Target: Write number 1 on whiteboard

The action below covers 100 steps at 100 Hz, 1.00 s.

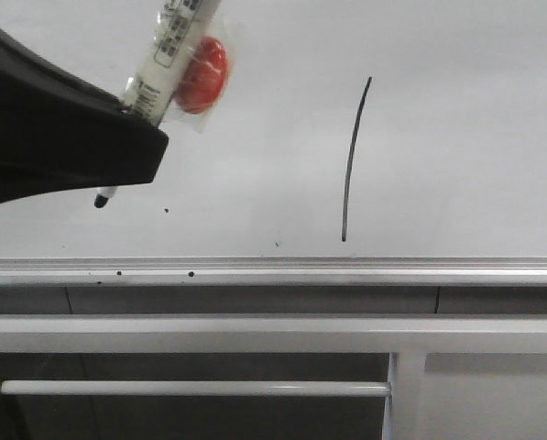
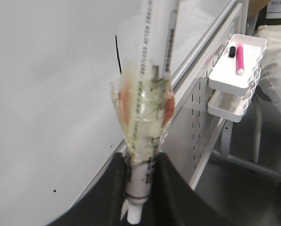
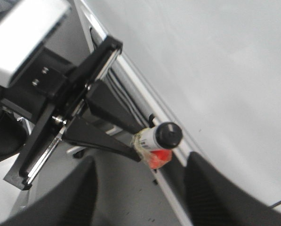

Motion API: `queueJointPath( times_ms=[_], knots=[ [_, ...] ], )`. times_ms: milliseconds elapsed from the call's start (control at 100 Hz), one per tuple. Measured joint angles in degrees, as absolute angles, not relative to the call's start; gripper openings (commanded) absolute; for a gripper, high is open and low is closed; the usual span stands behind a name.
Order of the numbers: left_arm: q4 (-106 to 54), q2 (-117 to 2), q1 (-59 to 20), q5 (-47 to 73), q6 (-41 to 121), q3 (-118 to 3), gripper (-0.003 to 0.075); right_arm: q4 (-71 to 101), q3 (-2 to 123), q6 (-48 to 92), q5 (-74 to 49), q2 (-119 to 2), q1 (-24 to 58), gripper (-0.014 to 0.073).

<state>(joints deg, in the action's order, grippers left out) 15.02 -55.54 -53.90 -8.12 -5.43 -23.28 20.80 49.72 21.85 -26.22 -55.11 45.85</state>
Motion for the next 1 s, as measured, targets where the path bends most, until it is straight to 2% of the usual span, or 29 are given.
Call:
queueJointPath(
  times_ms=[110, 460, 650, 1000],
  knots=[
    [10.7, -55.5, -53.9, -12.6, -5.5, -20.8, -0.002, 18.1, 49.7, 21.9, -26.5, -51.3, 45.8, -0.0071],
    [-5.9, -55.5, -53.9, -29.1, -5.3, -11.1, -0.002, 8.7, 49.7, 18.8, -34.2, -43.5, 45.8, -0.006],
    [-14.2, -55.5, -53.9, -31.8, 0.6, -9.9, -0.002, -6.9, 48.7, 3.6, -34.5, -41.8, 45.8, -0.006],
    [-22.1, -57.1, -53.9, -35.1, 6.5, -9.5, -0.002, -30.3, 37.3, -21.4, -34.6, -33.3, 45.8, -0.006]
  ],
)
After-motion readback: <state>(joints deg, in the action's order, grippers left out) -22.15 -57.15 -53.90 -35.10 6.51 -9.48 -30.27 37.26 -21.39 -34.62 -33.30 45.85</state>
